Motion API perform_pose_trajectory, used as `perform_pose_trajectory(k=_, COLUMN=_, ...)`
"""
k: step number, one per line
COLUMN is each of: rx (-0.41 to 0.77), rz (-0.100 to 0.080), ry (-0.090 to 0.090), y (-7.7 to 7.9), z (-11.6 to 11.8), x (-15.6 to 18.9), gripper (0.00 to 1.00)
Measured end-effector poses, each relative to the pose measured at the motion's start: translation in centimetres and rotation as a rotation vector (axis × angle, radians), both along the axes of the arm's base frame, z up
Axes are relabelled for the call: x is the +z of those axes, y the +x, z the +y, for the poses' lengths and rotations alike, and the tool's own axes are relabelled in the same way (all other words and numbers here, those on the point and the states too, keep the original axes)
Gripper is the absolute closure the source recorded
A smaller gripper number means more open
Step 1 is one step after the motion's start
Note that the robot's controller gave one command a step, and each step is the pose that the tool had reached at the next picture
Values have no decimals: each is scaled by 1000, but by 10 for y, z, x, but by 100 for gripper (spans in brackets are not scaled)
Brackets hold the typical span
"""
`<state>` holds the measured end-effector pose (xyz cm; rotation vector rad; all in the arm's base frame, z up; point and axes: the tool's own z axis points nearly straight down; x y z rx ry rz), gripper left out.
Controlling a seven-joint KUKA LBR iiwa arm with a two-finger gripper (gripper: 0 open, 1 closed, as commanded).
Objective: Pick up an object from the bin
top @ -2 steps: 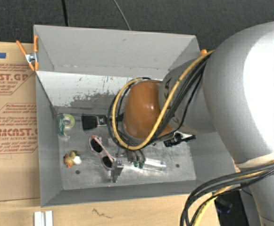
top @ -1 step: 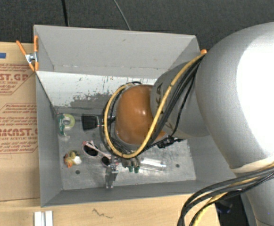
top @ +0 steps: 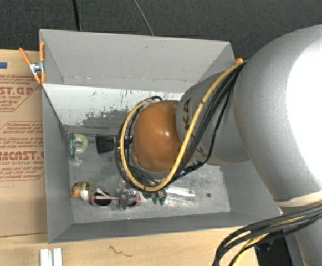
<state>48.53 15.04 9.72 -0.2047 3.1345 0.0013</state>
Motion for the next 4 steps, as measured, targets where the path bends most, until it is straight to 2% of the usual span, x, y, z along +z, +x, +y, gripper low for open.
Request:
perform_pose_trajectory(k=1, rx=0, rz=0, ry=0, y=0, z=0, x=0, gripper=100)
perform_pose_trajectory(k=2, rx=-4, rz=7, ry=-2, y=5, z=3, x=47, gripper=100)
perform_pose_trajectory(k=3, rx=-7, rz=-3, ry=1, y=8, z=6, x=115, gripper=0)
perform_pose_trajectory(k=4, rx=-8, rz=0, ry=0, y=7, z=7, x=107, gripper=0)
